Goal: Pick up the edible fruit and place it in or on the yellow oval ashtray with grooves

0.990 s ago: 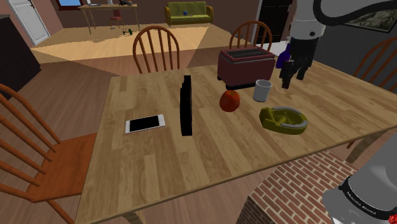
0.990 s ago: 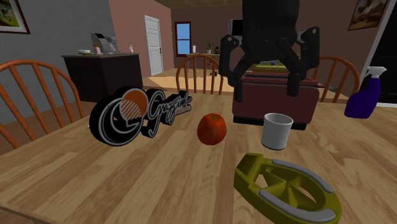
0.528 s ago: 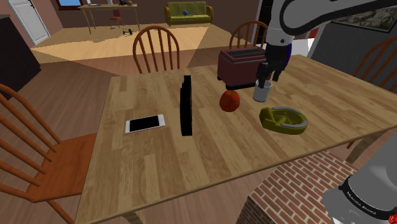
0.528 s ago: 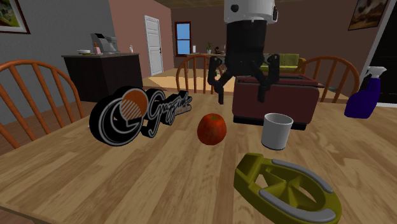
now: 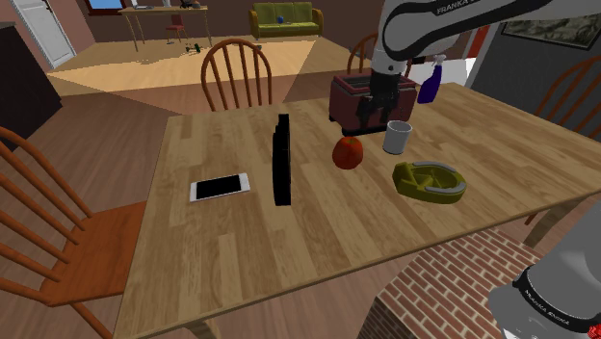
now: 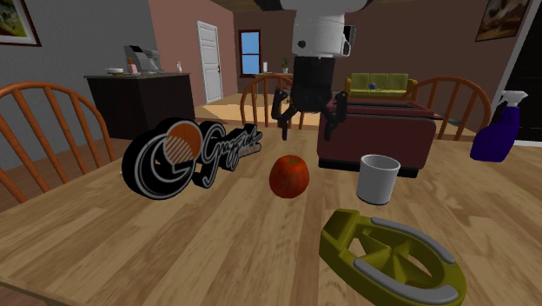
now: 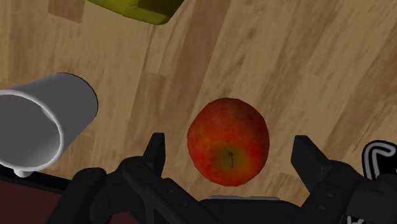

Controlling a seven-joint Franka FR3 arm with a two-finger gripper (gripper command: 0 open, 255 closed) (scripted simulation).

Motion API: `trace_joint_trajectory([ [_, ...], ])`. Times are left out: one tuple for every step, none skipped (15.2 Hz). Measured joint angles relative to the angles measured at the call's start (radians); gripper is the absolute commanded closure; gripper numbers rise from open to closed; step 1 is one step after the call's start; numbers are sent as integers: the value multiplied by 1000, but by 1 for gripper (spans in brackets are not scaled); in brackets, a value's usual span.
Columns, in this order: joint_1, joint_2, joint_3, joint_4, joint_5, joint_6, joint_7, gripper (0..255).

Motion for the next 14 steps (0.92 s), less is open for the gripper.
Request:
trace_joint_trajectory([
  [0,41,-1,32,11,16,-7,0],
  [1,75,0,64,22,23,-12,0],
  [3,115,1,101,34,33,-16,0],
  [3,146,2,125,44,45,-22,0],
  [3,167,3,140,50,53,-24,0],
  [3,179,4,144,53,63,-25,0],
  [3,189,4,144,55,73,-28,0],
  [2,196,4,139,57,85,-31,0],
  [2,202,4,135,58,95,-32,0],
  [3,207,5,127,59,109,-32,0],
  [4,212,5,117,60,124,-33,0],
  [3,217,5,114,61,132,-34,0],
  [3,222,6,113,61,137,-35,0],
  [4,223,6,112,61,140,-34,0],
])
